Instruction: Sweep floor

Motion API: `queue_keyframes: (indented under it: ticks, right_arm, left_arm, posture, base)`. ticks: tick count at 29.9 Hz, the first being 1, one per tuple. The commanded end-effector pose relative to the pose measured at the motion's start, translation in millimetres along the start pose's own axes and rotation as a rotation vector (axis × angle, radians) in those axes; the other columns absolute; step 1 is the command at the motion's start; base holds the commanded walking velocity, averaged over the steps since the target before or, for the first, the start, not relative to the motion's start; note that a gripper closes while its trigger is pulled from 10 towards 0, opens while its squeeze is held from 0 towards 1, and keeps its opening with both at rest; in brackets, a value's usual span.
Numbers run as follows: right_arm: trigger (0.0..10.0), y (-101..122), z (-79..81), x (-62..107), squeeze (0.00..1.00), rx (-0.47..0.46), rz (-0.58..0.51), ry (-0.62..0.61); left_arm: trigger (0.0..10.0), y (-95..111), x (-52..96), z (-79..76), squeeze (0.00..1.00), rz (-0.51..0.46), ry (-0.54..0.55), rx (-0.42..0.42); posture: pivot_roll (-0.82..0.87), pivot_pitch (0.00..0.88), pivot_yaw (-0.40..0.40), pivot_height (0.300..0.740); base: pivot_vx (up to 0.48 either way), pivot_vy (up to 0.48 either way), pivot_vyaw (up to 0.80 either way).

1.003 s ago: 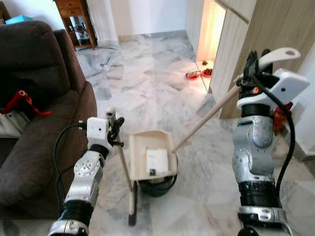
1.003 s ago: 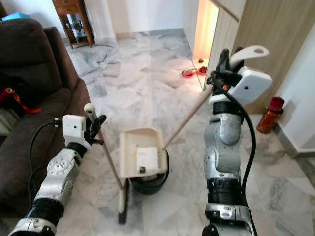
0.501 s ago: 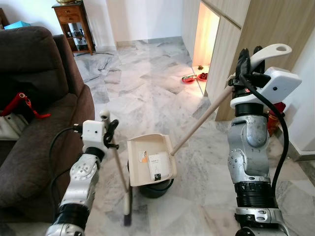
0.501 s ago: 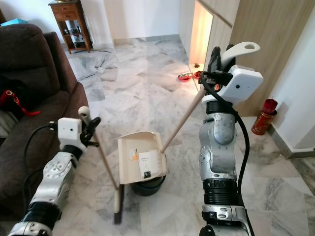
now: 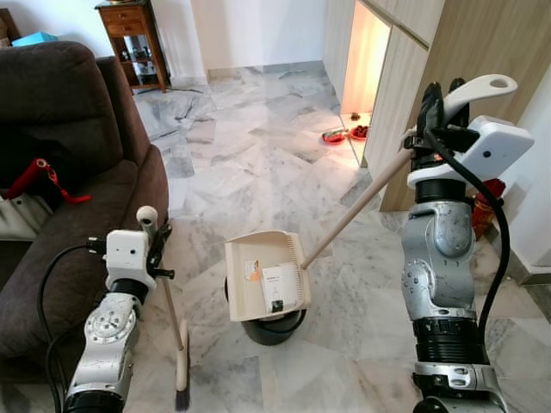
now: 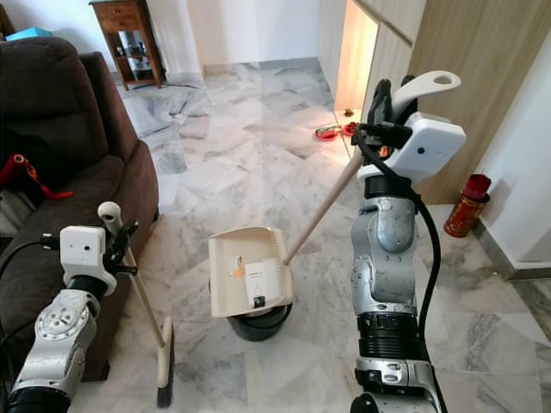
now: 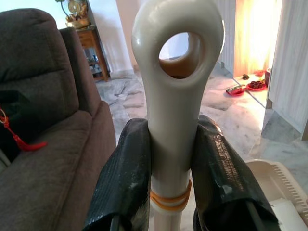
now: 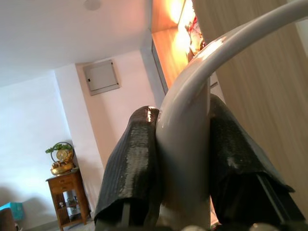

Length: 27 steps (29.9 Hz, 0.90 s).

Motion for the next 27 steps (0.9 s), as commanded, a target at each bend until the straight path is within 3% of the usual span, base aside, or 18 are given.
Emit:
queue_keyframes:
  ticks: [1,27]
  right_arm:
    - [10.0,20.7,2.5,-8.3,0.00,-0.028,-0.090,-0.003]
    - [10.0,19.6,1.5,-8.3,0.00,-0.029,-0.088,-0.005]
  left_arm:
    - [10.0,15.4,-3.4,-1.0,0.00,-0.059,-0.006,-0.018]
    - [10.0,18.3,-2.3,-4.1,0.00,-0.056,-0.017,-0.011]
  posture:
    - [-0.03,0.000,0.049,0.740]
    - [-0.02,0.000,0.052,0.740]
  base:
    - [0.296,0.000,0.00]
    - [0.344,0.000,0.00]
Point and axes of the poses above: a point about 5 cm out from each wrist's last joint towards the gripper, its own x axis pointing back from the gripper into the wrist, its own y axis along the axis of the wrist's last joint, z = x × y, the point moved 1 cm from there along -x, pointing out of the wrist towards the gripper, and after that the axes turned 11 degrees about x, right-handed, at the moved point
